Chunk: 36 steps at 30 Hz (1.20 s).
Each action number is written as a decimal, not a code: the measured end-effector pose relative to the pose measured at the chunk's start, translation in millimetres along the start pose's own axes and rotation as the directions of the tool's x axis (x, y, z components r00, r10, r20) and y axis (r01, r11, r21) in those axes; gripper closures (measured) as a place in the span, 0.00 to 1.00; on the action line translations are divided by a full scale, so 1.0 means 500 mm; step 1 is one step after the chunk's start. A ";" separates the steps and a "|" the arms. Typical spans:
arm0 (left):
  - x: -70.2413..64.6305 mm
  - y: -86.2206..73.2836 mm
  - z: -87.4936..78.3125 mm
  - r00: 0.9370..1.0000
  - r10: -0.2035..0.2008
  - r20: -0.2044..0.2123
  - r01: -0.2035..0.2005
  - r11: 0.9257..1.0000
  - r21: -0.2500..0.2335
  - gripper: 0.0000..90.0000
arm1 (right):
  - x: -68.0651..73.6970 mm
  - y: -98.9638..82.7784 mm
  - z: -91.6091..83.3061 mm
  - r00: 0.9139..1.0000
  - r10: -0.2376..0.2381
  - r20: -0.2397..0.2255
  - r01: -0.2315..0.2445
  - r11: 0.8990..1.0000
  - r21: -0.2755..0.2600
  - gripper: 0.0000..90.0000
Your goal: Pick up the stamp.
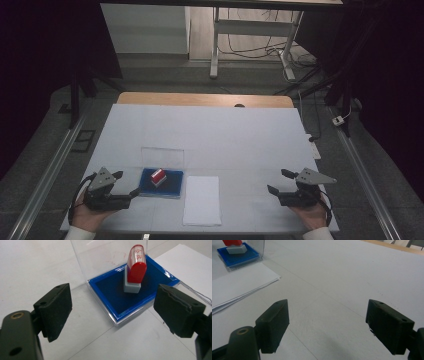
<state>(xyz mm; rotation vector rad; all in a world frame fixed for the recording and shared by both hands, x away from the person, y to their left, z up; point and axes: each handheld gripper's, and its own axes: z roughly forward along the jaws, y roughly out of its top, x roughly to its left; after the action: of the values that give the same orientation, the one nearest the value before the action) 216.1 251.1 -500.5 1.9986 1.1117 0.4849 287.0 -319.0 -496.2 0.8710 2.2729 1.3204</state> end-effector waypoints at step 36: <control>-0.036 0.111 0.021 0.994 0.090 0.069 -0.096 0.991 0.091 0.22 | 0.007 0.001 0.011 1.000 -0.021 -0.010 0.021 1.000 0.018 0.23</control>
<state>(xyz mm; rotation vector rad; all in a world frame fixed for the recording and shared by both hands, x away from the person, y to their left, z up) 243.1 214.2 -462.9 2.1405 1.0217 0.4188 287.6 -312.9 -498.4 0.8467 2.2984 1.2995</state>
